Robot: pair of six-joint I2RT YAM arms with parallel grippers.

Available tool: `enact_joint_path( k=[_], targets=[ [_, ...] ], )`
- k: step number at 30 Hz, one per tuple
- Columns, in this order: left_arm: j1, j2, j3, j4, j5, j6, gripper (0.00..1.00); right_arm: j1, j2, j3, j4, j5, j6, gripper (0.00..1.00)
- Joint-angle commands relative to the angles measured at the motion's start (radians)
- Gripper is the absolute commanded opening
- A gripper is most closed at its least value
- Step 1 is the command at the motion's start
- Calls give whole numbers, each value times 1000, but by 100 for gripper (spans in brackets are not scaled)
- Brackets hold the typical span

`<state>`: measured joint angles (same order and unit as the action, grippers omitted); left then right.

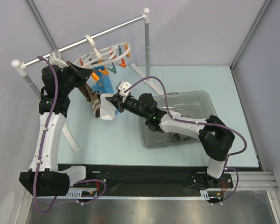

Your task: Remove the socks clipped to the hanger

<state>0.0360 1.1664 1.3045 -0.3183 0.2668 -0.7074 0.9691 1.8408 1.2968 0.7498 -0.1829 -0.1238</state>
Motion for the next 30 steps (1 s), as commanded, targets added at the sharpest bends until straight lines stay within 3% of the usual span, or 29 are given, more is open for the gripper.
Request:
enact_joint_path(
  k=[1, 5, 11, 12, 16, 21, 26, 30],
  targets=[
    [7, 3, 22, 2, 22, 8, 4, 0, -141, -49, -27, 81, 87, 0],
    [8, -5, 32, -8, 20, 17, 10, 2, -314, -165, -199, 225, 188, 0],
    [8, -7, 47, -15, 28, 13, 17, -6, -606, -316, -649, 502, 409, 0],
    [8, -10, 50, -19, 34, 13, 18, -13, -667, -327, -785, 592, 452, 0],
    [8, -16, 53, -18, 48, 5, 21, -95, -784, -375, -1075, 718, 567, 1],
    [8, -25, 42, -19, 52, 3, 27, -245, -827, -450, -1147, 685, 586, 24],
    [7, -28, 39, -39, 77, 3, 40, -238, -785, -392, -1215, 746, 598, 64],
    [7, -31, 61, -62, 80, 16, 46, -150, -801, -367, -1092, 770, 549, 77]
  ],
)
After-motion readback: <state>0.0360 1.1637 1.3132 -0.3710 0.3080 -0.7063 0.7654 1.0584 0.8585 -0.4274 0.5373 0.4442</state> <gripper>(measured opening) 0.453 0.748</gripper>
